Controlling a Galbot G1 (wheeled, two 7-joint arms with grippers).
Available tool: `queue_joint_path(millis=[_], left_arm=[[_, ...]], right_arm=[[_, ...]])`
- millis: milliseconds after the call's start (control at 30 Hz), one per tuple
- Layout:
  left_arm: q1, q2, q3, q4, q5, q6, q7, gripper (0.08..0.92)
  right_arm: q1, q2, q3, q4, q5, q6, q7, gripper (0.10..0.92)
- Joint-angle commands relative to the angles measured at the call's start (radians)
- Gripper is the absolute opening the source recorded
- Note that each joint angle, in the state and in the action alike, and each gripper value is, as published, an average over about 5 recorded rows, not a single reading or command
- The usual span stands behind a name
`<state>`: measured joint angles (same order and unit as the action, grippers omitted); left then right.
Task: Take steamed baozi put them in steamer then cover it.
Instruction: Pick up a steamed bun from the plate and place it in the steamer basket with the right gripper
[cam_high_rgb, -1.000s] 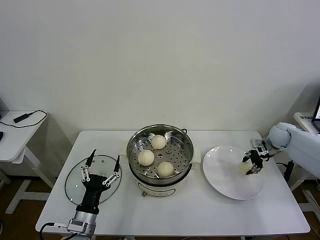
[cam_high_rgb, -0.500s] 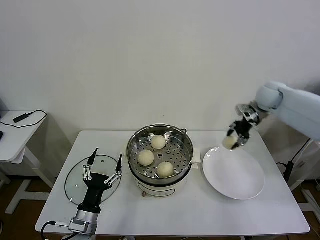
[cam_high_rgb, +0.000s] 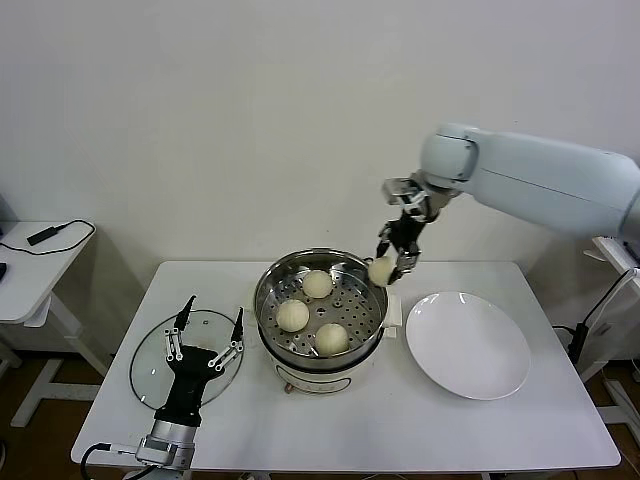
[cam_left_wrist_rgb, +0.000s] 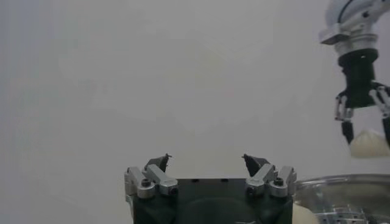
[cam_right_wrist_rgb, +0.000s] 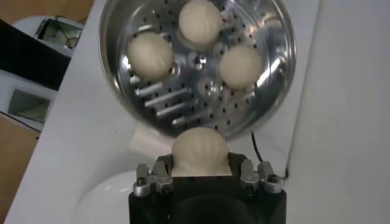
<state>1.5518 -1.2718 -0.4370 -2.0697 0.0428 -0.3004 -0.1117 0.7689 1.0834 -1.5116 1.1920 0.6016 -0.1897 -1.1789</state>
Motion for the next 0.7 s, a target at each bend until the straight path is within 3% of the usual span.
queue_joint_path(millis=[33,700], left_arm=[[0.002,0.001,0.0,0.001,0.001,0.0,0.0,0.823],[0.004,0.001,0.0,0.004,0.001,-0.005,-0.004,0.823]], right_arm=[[-0.026,0.138,-0.037,-0.005,0.044,-0.03,0.05,0.636],[-0.107,0.151,-0.064,-0.044,-0.028,-0.028,0.082,0.636]])
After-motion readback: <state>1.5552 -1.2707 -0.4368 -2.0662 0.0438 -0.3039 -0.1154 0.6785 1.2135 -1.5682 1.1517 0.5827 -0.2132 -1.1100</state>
